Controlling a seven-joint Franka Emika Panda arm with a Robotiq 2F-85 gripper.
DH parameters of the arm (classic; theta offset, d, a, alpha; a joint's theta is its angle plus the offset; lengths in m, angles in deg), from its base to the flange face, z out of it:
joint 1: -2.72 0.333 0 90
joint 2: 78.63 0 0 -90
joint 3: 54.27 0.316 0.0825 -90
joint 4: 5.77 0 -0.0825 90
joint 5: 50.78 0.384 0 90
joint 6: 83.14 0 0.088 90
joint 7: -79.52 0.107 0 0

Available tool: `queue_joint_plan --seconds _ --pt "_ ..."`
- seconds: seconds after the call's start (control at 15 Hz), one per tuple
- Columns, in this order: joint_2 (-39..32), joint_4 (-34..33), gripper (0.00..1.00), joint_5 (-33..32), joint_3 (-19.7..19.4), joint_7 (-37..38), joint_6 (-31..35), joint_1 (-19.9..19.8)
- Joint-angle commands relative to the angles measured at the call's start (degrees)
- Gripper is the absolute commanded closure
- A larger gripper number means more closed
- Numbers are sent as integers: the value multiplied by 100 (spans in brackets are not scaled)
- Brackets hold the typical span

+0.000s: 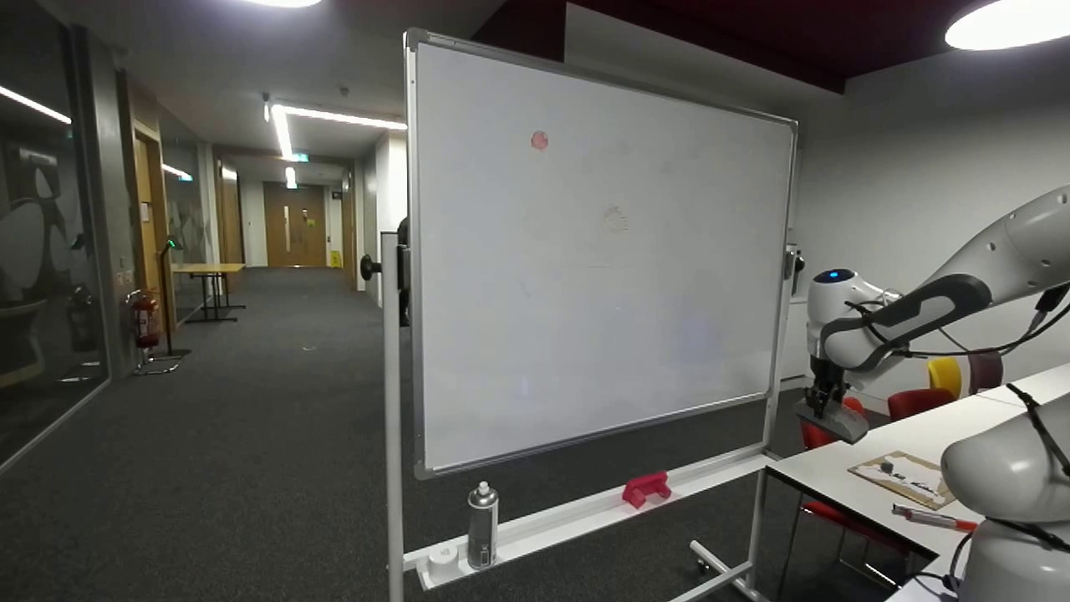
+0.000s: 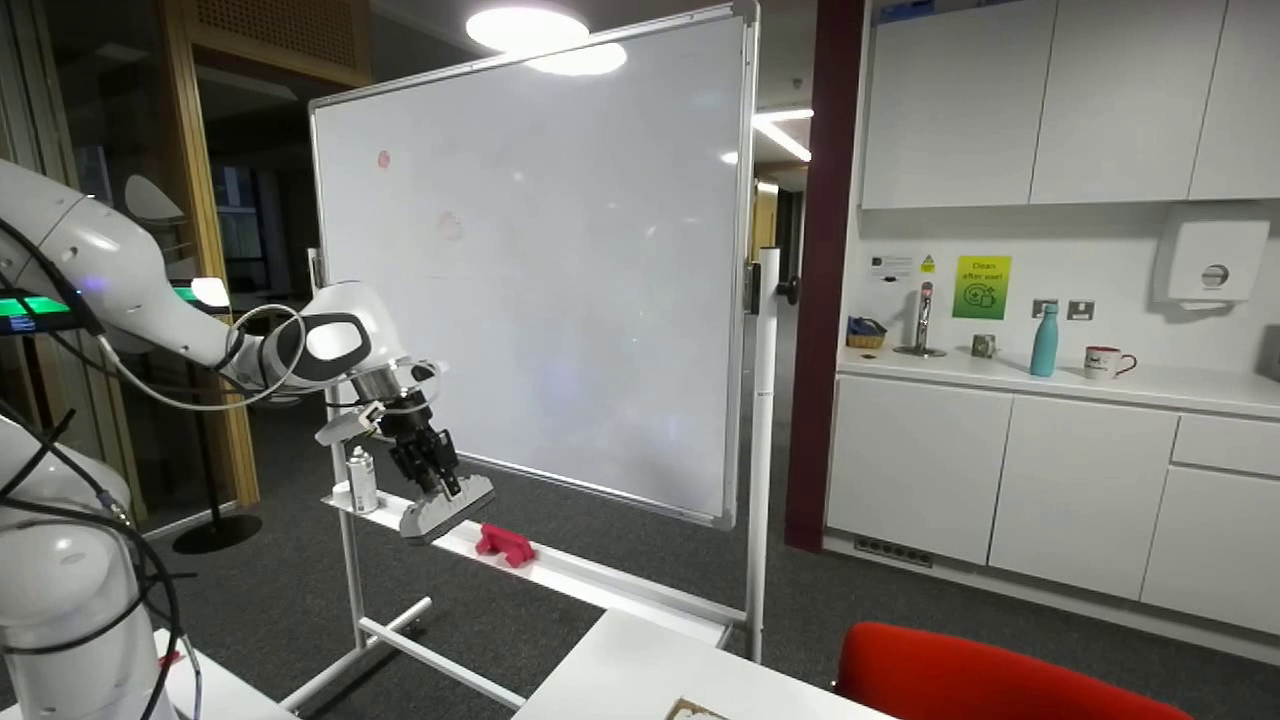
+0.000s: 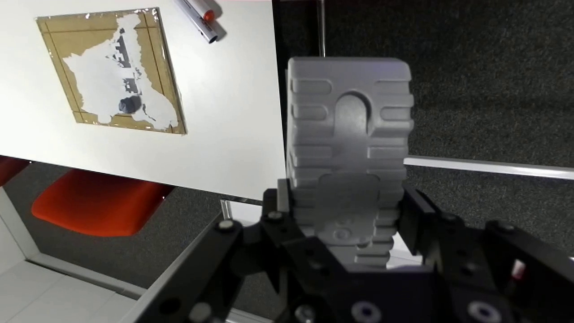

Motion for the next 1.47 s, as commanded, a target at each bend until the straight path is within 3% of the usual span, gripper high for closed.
queue_joint_plan --seconds 0.0,0.4,0.47,1.0,1.4 --pt "-2 -18 43 -122 -168 89 -58 172" --pt "-2 -18 43 -122 -168 89 -58 172" --pt "-2 -18 68 -122 -168 89 -58 172" --pt "513 -386 68 152 250 318 -111 1128" --pt "1076 -995 68 317 426 257 279 1819"
